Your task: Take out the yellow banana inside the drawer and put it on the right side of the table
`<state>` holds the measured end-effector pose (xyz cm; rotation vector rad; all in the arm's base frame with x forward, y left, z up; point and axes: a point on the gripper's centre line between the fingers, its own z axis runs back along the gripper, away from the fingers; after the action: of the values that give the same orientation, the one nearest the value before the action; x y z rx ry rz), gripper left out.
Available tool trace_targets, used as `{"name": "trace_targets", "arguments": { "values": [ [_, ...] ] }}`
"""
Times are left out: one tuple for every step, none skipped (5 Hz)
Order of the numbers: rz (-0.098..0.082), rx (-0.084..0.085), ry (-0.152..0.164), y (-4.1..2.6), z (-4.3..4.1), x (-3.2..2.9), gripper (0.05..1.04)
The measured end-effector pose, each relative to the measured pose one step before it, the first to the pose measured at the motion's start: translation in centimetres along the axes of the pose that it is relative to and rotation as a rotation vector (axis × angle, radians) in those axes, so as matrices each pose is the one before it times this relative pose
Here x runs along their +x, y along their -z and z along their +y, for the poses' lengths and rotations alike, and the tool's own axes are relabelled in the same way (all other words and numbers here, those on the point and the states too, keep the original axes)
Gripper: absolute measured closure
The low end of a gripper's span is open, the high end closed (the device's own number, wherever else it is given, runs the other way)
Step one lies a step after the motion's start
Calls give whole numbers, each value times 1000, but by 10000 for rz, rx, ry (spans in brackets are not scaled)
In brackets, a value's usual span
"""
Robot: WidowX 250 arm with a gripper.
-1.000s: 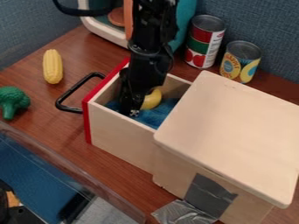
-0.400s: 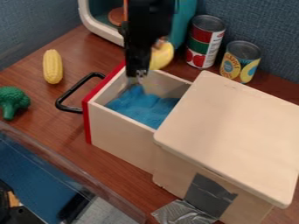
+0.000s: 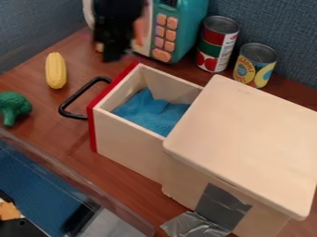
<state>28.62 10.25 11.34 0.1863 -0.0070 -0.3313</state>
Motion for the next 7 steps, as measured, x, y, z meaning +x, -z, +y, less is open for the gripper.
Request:
{"name": "trace_targets", "arguments": {
  "values": [
    [895, -88, -1590, 2410, 3621, -639, 761],
    [327, 47, -895, 1559, 2735, 465, 761],
    [-142, 22, -329, 1378, 1110, 1100, 761],
    [-10, -259, 58, 2826, -139, 1361, 761],
    [11, 34, 292, 1062, -773, 1384, 761],
    [191, 157, 357, 422, -1241, 619, 696],
    [31, 83, 64, 54, -140, -27, 382]
  ]
}}
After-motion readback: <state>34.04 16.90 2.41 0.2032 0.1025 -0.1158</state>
